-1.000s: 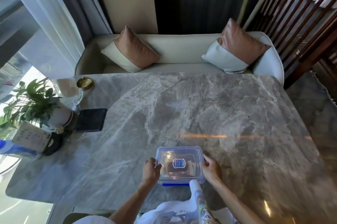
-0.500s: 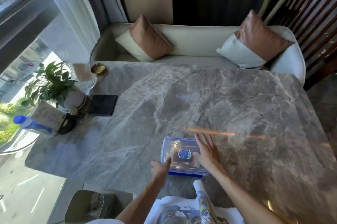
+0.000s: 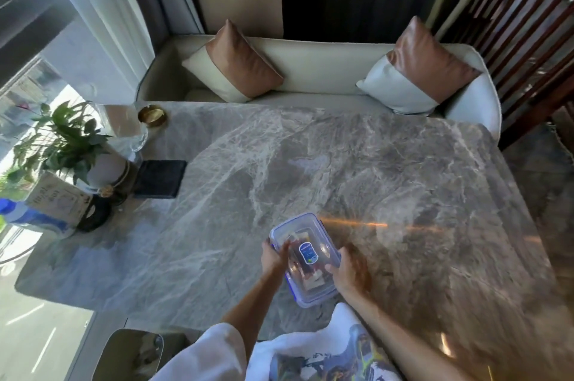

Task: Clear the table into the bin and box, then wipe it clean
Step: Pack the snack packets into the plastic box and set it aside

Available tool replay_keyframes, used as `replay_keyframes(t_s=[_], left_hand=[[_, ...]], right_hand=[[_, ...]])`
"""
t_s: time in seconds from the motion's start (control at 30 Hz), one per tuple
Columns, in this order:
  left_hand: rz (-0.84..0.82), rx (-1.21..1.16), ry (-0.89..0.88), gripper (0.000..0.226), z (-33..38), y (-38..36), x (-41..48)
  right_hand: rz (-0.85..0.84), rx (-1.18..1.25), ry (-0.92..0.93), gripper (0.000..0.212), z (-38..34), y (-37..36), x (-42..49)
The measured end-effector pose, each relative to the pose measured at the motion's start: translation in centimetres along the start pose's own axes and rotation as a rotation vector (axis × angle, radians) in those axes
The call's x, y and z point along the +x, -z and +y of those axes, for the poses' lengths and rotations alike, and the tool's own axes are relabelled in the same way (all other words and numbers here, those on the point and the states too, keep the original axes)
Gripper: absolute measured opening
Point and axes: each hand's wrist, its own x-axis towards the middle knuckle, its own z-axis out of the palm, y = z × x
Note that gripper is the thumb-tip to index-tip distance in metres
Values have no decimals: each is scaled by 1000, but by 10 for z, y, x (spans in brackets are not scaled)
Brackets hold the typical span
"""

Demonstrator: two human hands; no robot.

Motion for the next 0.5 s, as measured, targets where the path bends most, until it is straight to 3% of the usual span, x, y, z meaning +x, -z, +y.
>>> replay_keyframes(t_s=[0.03, 0.13, 0.23, 0.27, 0.33, 0.37, 0.5], left_hand=[[-5, 45, -19, 37, 3, -1, 2], [-87, 151, -49, 44, 1, -2, 14], [-181, 31, -26, 58, -5, 1, 14], [-198, -26, 11, 66, -6, 4, 10], [-223, -87, 120, 70, -11, 10, 3], [-232, -107, 170, 69, -16, 11, 3], [-230, -79, 197, 74, -43, 11, 6]], right_hand=[[-20, 80, -40, 21, 2, -3, -7], [-71, 265, -124, 31, 3, -2, -21], [-194, 325, -180, 15, 2, 15, -14], [-223, 381, -190, 18, 2, 18, -9], [-293, 505, -260, 52, 0, 20, -4], [-326, 556, -299, 58, -2, 20, -3], [-388, 638, -356, 60, 1, 14, -1]])
